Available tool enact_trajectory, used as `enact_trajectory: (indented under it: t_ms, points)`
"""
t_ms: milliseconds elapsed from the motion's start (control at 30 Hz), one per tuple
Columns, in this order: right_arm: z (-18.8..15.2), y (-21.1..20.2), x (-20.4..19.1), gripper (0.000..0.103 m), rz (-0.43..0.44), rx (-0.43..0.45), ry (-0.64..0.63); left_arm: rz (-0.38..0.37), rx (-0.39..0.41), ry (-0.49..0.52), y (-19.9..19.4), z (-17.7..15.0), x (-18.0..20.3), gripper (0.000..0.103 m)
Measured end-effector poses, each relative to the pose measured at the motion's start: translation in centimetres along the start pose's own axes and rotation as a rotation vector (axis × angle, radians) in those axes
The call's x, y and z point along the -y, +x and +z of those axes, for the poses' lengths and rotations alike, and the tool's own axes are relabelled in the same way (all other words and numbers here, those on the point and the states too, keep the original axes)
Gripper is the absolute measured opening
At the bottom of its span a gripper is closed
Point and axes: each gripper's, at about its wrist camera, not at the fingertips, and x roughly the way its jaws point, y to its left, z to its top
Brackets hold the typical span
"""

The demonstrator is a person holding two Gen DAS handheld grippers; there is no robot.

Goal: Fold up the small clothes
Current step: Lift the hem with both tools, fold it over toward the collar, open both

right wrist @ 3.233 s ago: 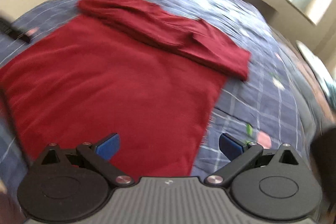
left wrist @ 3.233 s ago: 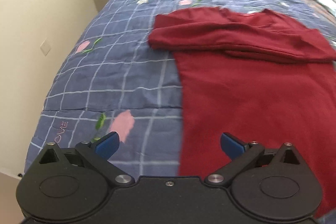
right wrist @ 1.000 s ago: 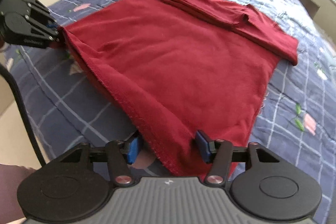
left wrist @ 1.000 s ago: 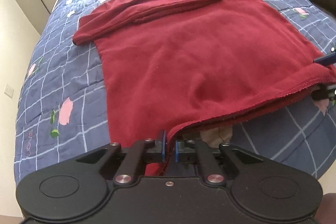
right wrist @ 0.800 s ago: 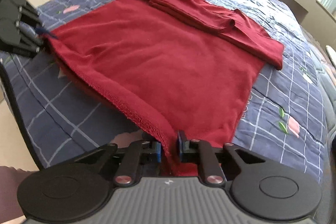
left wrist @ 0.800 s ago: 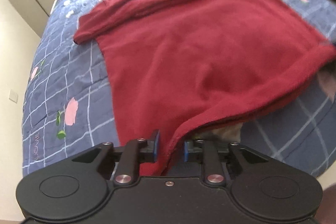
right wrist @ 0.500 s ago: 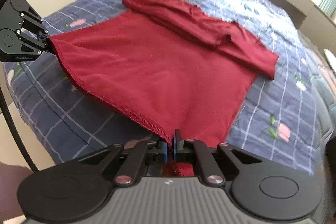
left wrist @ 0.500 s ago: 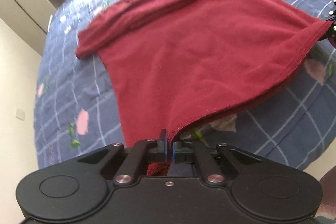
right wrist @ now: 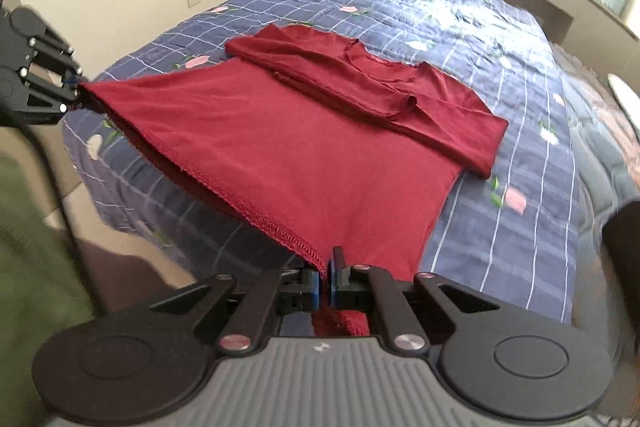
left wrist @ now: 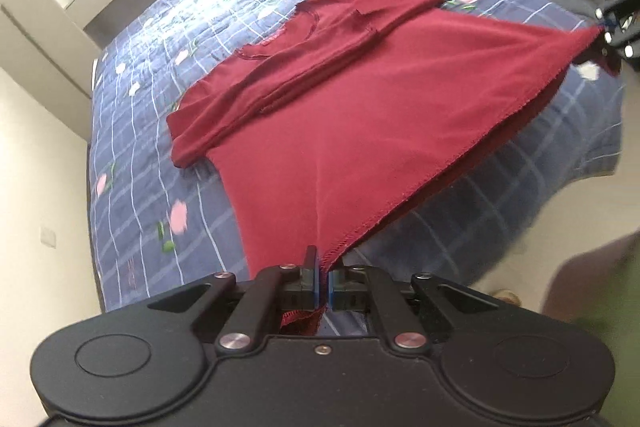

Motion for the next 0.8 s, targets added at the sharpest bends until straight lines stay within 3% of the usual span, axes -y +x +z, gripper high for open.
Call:
enact_trajectory:
  t_ms: [167,333,567,800]
  points:
    - [1.3,-0.7,0.7,0.006,0.011,-0.002,0.045,-0.013,-0.025,-0.118,-1.7,-0.7,0.3,0.003]
    - [5.1,-0.2,2.5,0.006,-0.012,0.031,0.029,0.008,-0.011,-0.165,-2.0,1.3,-1.2,0.004]
    - [11.5,3.6,7.9,0.006,-0.094,0.07,0.113,0.005,0.111,-0.23,0.2,8.6,-6.6,0.004]
    - [18.9,9.4,14.2,0.007,-0.125,0.046,0.139,-0.034,0.141,-0.177,5.3,17.5,-12.4,0.004]
